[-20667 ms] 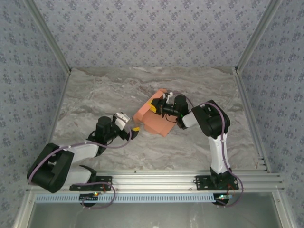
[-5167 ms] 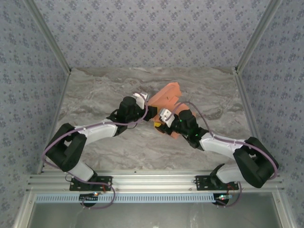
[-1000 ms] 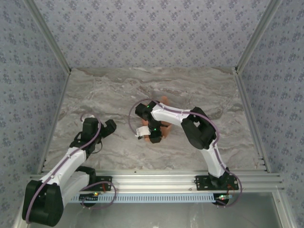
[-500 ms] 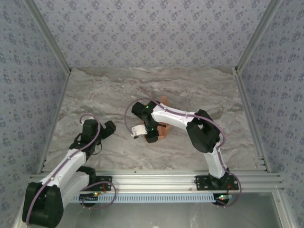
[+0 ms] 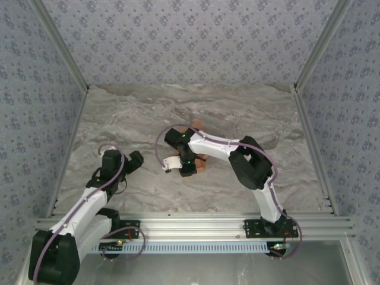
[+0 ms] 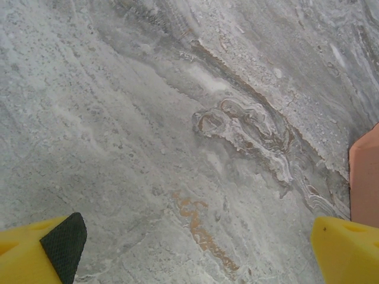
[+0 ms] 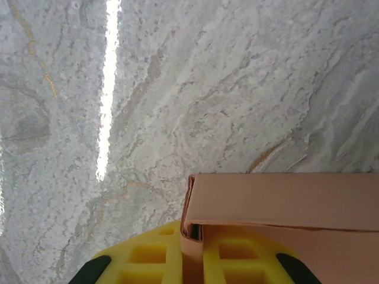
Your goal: Fold the paper box
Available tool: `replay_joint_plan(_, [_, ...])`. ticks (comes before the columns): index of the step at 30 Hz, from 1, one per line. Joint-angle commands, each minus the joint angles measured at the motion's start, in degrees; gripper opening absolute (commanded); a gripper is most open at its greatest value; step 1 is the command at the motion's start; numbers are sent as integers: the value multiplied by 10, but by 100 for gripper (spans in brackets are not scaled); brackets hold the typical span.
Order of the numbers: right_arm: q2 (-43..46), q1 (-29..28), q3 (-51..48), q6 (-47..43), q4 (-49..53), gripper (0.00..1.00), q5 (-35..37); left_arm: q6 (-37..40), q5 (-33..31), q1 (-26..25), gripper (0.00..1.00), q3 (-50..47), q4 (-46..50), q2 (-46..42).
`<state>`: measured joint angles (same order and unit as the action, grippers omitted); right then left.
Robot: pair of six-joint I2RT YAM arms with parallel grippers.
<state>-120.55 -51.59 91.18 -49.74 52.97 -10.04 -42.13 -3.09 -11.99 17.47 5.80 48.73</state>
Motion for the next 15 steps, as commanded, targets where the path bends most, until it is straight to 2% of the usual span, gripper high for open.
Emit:
replay_joint_plan(1, [-53,5,-15,5,36,11,-35,0,-11,4,99,-5,-6,-8])
replay_joint_plan(10, [-80,12,13,-4,89,16,-25,-12,-26,6,99,-15,-20,1])
replay_joint_plan(13, [-65,11,21,1,79,21,-9,-13,-24,6,99,-12,-21,4])
replay_joint_plan(15, [-57,10,32,-1,82,25,0,-49,-39,6,99,-9,-3,4])
